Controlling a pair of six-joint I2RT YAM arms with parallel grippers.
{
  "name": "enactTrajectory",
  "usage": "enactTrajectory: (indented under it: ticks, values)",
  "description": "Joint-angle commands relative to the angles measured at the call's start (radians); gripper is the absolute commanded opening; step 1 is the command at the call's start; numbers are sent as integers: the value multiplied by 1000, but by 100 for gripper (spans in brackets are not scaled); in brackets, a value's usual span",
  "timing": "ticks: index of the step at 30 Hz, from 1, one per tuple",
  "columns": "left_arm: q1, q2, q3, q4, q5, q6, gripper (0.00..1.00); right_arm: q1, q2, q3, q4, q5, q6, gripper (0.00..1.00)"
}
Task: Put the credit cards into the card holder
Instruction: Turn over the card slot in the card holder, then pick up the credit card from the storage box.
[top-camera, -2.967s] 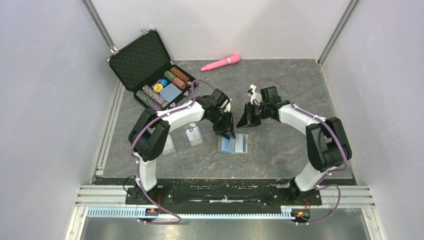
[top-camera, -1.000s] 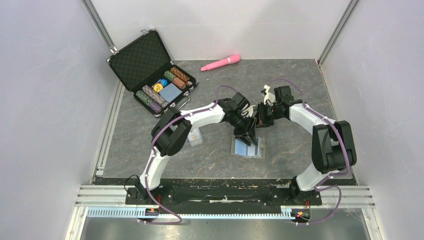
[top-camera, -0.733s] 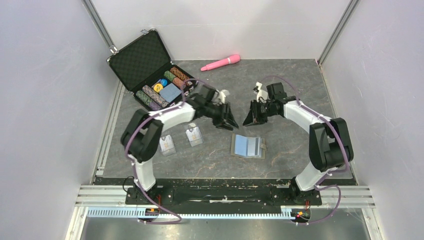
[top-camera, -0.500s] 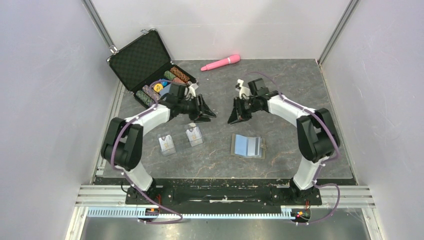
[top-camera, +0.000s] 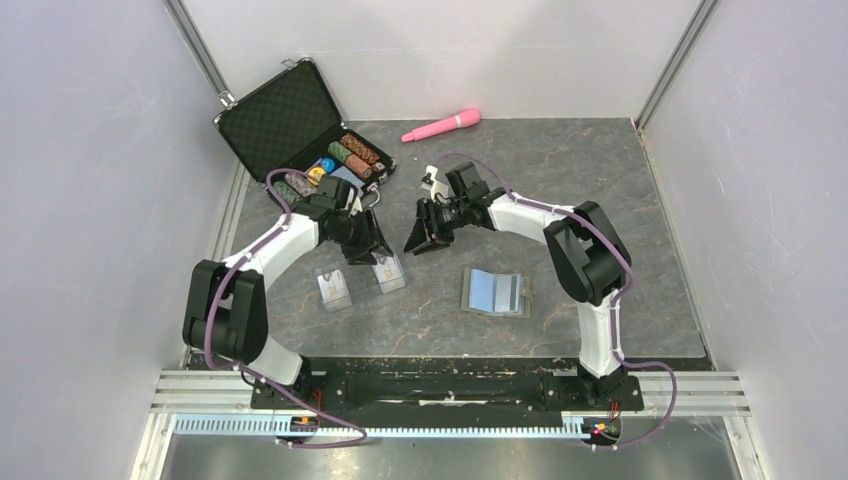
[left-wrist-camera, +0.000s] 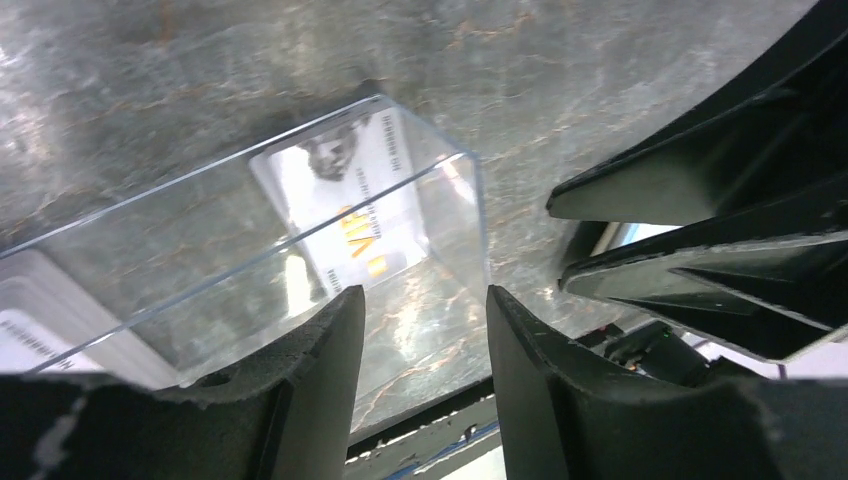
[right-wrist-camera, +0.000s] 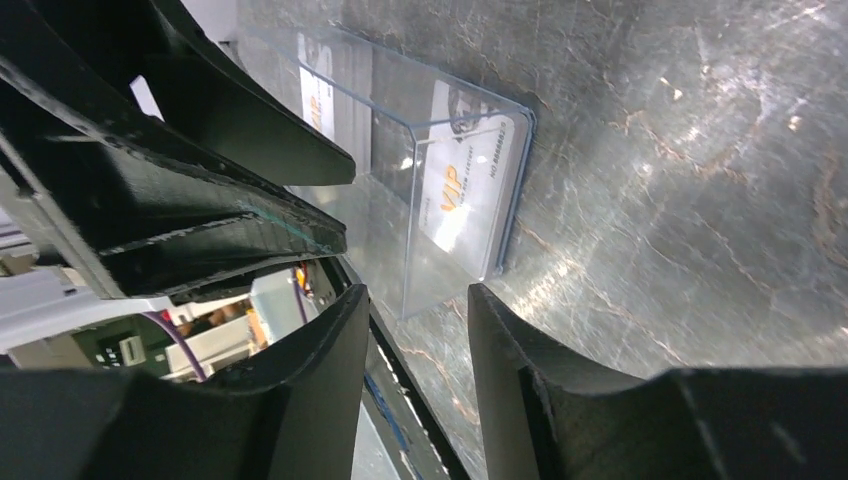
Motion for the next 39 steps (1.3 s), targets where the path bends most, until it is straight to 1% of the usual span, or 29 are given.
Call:
enactTrajectory:
  ticks: [1, 12, 17, 19, 21, 23, 25, 30, 35, 39]
  values:
    - [-3, 21, 3, -53, -101, 56, 53, 16, 39, 12, 133, -69, 101, 43]
    - [-6, 162, 10, -18, -138, 69, 39, 52, 91, 6, 116, -80, 84, 34]
    - [-33, 212, 22, -12, -156, 79, 38, 55, 90, -13, 99, -81, 66, 31]
    - [-51, 226, 25, -11, -173, 83, 38, 57, 85, -19, 95, -80, 62, 29]
    - [-69, 236, 29, -8, -175, 86, 36, 57, 81, -26, 91, -80, 59, 24]
    - [-88, 244, 39, -10, -175, 96, 32, 58, 74, -38, 88, -80, 58, 18]
    - [-104, 253, 50, -20, -184, 103, 30, 64, 64, -52, 89, -81, 57, 14]
    - [-128, 226, 49, -32, -196, 122, 26, 85, 46, -77, 89, -89, 54, 10]
    - [-139, 172, 36, -52, -190, 172, 24, 113, 37, -87, 85, -104, 54, 10]
    - [-141, 121, 11, -63, -196, 189, 20, 141, 16, -111, 84, -119, 57, 10]
